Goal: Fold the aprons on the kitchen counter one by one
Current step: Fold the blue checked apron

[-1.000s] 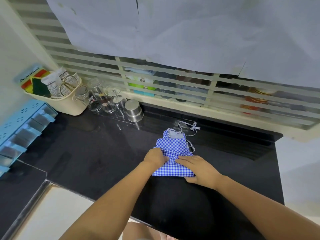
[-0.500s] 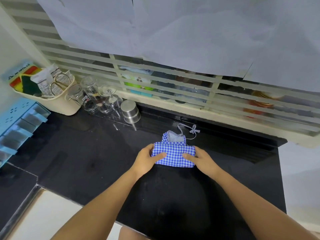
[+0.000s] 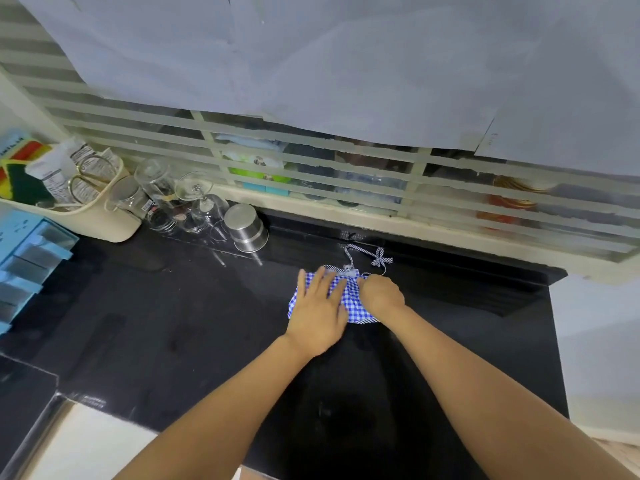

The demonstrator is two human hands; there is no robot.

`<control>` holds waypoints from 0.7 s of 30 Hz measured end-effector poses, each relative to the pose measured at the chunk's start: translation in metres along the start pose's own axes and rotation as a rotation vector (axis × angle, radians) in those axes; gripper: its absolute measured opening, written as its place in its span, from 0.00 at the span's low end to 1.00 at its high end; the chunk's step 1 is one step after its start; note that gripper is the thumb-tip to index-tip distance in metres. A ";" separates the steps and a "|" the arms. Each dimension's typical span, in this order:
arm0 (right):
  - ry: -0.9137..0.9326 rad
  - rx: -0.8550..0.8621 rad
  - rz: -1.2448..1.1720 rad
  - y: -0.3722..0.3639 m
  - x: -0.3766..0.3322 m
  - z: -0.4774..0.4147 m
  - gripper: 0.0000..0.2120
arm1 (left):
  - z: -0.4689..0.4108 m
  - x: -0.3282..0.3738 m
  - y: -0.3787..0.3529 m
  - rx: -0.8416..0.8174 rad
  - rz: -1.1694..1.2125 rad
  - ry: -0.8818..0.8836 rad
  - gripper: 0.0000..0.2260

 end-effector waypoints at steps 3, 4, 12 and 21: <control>-0.006 -0.063 0.034 0.005 -0.003 -0.005 0.19 | -0.002 -0.004 -0.002 -0.191 0.007 -0.110 0.33; -0.004 -0.081 0.032 0.006 -0.003 -0.005 0.18 | -0.006 -0.006 -0.004 -0.200 -0.044 -0.106 0.34; 0.027 -0.033 -0.819 0.026 0.025 0.026 0.18 | -0.037 -0.018 0.037 -0.237 0.216 0.194 0.10; 0.697 0.379 -0.535 0.014 0.033 0.140 0.22 | 0.011 0.006 0.067 -0.223 1.577 0.954 0.05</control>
Point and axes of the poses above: each hand's wrist, its own z-axis away from the middle knuckle, its own y-axis out of the back of the hand, x = y × z, the point moved 1 cm from there along -z, towards the middle knuckle, and after that the axes turned 14 degrees about -z, right-handed, at the moved point
